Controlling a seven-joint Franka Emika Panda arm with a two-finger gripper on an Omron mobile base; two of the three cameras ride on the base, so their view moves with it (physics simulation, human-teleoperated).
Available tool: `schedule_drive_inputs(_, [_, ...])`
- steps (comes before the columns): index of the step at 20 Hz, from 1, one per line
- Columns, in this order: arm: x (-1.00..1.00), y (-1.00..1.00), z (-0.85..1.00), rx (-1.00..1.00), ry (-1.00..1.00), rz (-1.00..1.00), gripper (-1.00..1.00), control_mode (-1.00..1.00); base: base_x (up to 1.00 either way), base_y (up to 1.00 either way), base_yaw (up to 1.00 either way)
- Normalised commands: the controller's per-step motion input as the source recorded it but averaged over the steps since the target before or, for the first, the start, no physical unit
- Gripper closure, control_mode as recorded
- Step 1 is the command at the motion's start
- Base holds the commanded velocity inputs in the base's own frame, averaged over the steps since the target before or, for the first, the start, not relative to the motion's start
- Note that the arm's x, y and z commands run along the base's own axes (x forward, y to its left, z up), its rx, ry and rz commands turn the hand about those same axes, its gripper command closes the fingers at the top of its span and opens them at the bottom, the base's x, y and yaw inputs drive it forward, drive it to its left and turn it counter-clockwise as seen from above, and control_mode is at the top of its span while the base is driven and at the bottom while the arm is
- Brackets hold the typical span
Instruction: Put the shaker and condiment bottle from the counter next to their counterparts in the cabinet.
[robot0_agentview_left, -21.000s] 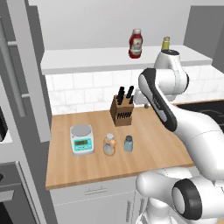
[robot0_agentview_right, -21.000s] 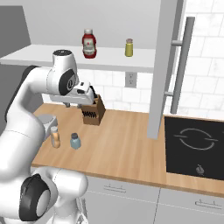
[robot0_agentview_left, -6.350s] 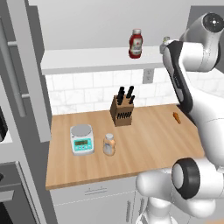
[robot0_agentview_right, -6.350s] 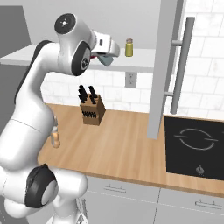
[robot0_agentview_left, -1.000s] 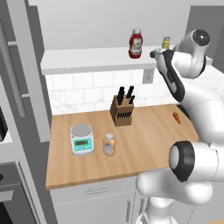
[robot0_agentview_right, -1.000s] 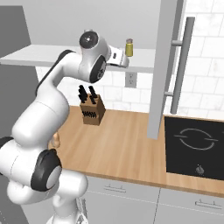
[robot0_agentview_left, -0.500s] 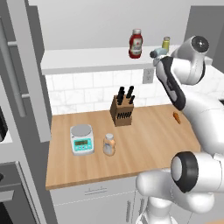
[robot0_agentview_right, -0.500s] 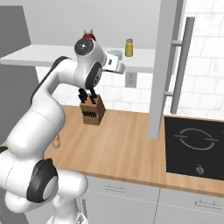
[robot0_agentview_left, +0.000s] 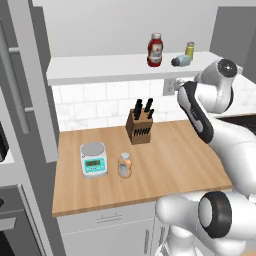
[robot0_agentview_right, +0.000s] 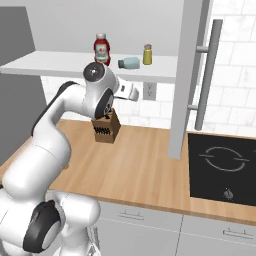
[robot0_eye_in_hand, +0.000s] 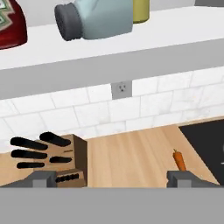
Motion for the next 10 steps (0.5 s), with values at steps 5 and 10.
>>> schedule_drive_inputs(5, [-0.30, 0.07, -0.53, 0.04, 0.02, 0.00, -1.00, -1.00, 0.00, 0.00, 0.00])
schedule_drive_inputs(10, [-0.10, 0.23, -0.56, 0.00, 0.05, 0.00, -1.00, -1.00, 0.00, 0.00, 0.00])
